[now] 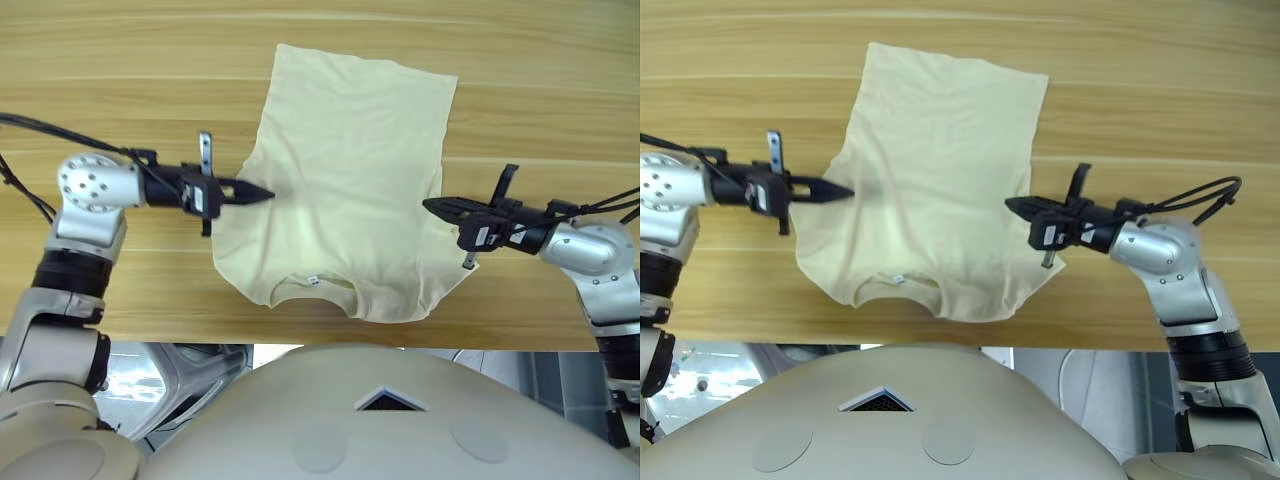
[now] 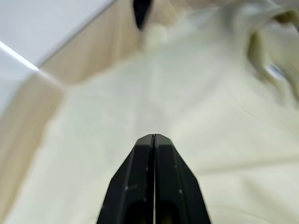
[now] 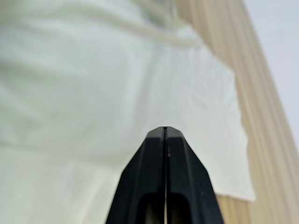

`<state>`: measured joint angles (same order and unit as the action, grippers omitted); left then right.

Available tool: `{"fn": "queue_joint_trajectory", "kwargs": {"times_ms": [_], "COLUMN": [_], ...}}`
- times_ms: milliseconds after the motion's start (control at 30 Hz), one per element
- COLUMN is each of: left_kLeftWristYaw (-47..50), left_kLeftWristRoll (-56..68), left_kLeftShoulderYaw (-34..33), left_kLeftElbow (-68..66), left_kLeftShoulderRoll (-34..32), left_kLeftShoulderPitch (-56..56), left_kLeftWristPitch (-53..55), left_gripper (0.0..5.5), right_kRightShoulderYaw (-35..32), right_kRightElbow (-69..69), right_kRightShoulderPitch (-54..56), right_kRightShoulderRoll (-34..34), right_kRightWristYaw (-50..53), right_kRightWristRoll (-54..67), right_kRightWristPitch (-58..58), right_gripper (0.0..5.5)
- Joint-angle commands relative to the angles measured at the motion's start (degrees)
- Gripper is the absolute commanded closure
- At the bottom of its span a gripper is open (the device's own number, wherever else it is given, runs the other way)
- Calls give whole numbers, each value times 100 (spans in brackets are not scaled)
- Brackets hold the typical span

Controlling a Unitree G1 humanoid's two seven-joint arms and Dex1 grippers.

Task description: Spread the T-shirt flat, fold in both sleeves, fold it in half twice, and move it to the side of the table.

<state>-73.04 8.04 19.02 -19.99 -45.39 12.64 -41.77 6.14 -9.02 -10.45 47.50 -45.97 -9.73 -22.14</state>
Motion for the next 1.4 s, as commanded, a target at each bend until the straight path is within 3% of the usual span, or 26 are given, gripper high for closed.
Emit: {"fn": "queue_joint_trajectory", "kwargs": {"times_ms": [33,167,500,767,1000,1267,1400], "left_kLeftWristYaw": [409,838,887,-4,-148,-534,-655], "left_kLeftWristRoll": [-1127,-1787,-1405,347,491,2029,2166], "left_kLeftShoulderYaw": [212,316,426,470,275,-831,-1607], "left_kLeftElbow": [-540,-948,-859,571,499,1059,941], "left_kLeftShoulderRoll": [24,55,239,166,243,36,-379], "left_kLeftShoulderPitch": [44,165,248,-228,-160,0,-169], "left_kLeftWristPitch": [-367,-686,-700,263,418,1210,1269], "left_gripper": [548,548,548,548,548,432,377], "right_kRightShoulderYaw": [205,438,706,653,553,-618,-942], "right_kRightElbow": [437,1041,2678,2675,2128,477,544], "right_kRightShoulderPitch": [27,93,328,308,89,-411,-48], "right_kRightShoulderRoll": [0,-15,311,540,593,554,313], "right_kRightWristYaw": [173,353,1011,1121,1022,888,1199], "right_kRightWristRoll": [-421,-839,-1361,-1182,-796,1058,945], "right_kRightWristPitch": [-133,-137,-234,-306,-441,-514,-381], "right_gripper": [550,550,550,550,550,550,485]}}
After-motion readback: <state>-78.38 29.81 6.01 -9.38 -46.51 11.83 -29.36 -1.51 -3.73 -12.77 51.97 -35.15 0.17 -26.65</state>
